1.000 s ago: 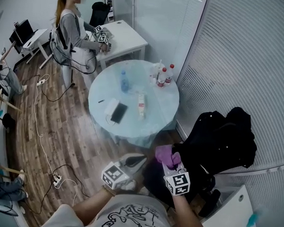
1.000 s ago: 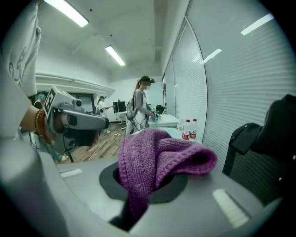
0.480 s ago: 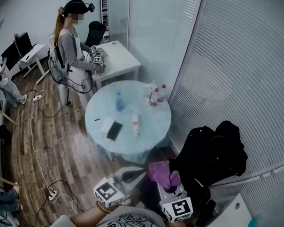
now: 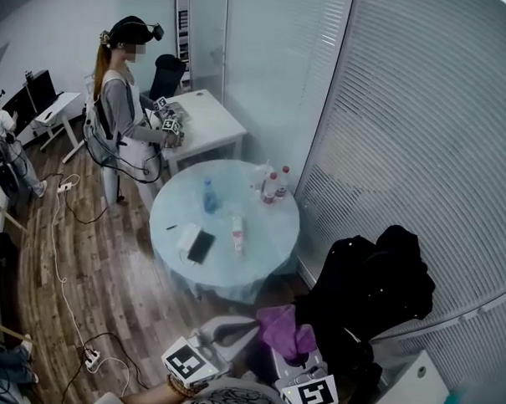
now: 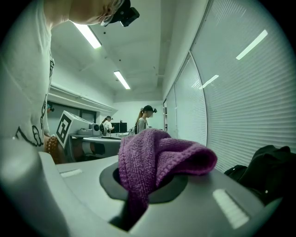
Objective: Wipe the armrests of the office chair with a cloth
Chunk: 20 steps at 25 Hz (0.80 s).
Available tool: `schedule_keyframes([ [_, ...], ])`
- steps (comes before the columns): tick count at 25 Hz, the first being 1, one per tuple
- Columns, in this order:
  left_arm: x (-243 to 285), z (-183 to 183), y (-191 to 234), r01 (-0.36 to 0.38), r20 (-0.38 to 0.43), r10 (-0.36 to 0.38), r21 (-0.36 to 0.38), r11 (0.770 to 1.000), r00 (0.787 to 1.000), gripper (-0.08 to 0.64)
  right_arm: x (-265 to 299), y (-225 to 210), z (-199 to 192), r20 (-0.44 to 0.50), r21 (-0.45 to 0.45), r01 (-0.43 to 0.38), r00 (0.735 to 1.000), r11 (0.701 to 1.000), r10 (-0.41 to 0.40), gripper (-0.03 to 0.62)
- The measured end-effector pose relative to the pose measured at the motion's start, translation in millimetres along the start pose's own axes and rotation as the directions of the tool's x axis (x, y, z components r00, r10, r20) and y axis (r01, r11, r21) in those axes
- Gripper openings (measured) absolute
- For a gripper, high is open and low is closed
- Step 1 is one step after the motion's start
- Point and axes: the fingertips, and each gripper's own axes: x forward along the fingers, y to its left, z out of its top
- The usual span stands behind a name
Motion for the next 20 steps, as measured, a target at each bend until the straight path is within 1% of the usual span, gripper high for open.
schedule_keyframes([
  [5, -1.7, -6.6, 1.7, -0.011, -0.019, 0.011, 0.002, 1.0, 1.0, 0.0, -1.9, -1.4, -0.5, 0.007, 0.011, 0.006, 1.0, 1.0, -0.006, 0.031],
  [10, -0.3, -2.9, -1.8, -0.013, -0.013, 0.013, -0.004, 1.0, 1.0, 0.0, -4.8, -1.5, 2.4, 0.021, 0.024, 0.014, 1.0, 1.0, -0.014, 0.031],
  [15, -3.0, -8.7, -1.8, -0.02, -0.02, 0.02, -0.003, 1.0, 1.0, 0.0, -6.8, 0.9, -3.2, -0.001, 0.009, 0.002, 1.0, 1.0, -0.002, 0.031],
  [20, -2.2, -4.4, -4.2, -0.021, -0.008, 0.021, -0.004, 1.0, 1.0, 0.0, -8.1, 0.2, -1.7, 0.017, 0.024, 0.01, 1.0, 1.0, -0.01, 0.031],
])
